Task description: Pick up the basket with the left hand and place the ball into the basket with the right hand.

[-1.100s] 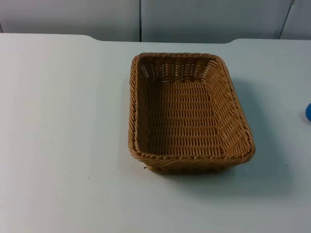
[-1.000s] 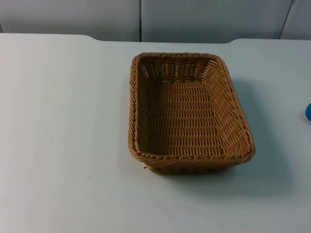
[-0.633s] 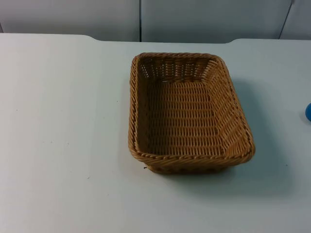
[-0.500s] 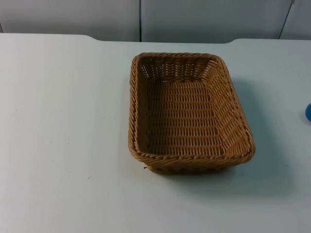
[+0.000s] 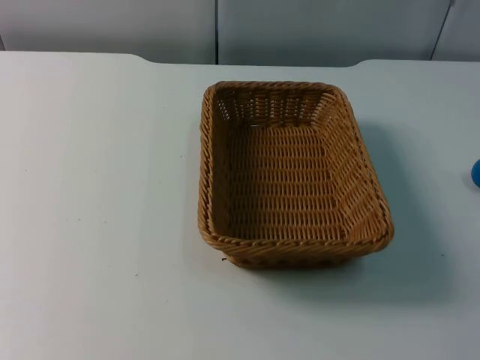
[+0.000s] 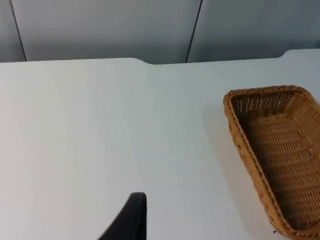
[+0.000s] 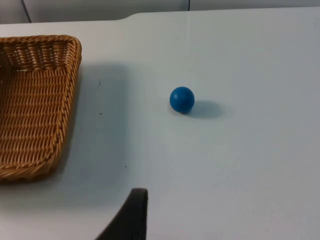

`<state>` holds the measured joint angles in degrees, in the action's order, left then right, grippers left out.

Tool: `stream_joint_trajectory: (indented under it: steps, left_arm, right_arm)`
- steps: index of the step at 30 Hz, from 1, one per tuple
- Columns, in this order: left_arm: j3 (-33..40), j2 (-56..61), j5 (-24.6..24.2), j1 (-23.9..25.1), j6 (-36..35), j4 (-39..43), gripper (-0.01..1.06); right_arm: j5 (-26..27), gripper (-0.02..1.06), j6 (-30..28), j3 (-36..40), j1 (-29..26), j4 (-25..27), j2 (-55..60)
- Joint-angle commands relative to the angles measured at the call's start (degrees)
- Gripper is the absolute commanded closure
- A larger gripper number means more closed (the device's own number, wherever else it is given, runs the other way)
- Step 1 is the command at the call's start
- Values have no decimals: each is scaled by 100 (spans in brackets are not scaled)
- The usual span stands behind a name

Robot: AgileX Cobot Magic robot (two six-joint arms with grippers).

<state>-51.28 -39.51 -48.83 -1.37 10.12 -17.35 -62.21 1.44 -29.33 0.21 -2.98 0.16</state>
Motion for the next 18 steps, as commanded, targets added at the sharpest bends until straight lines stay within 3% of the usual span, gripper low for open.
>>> stream_joint_trajectory:
  steps: [1,9,18]
  left_arm:
    - [-157,-420,266,16,264,-347,0]
    - [-533,-1598,477,16,1012,-1231,1]
    - [-547,-3053,732,2,2440,-2811,1]
  right_arm:
    - [44,0,6,23,-36,-4,-16]
    - [44,0,6,23,-36,-4,-16]
    - [44,0,6,23,-36,-4,-16]
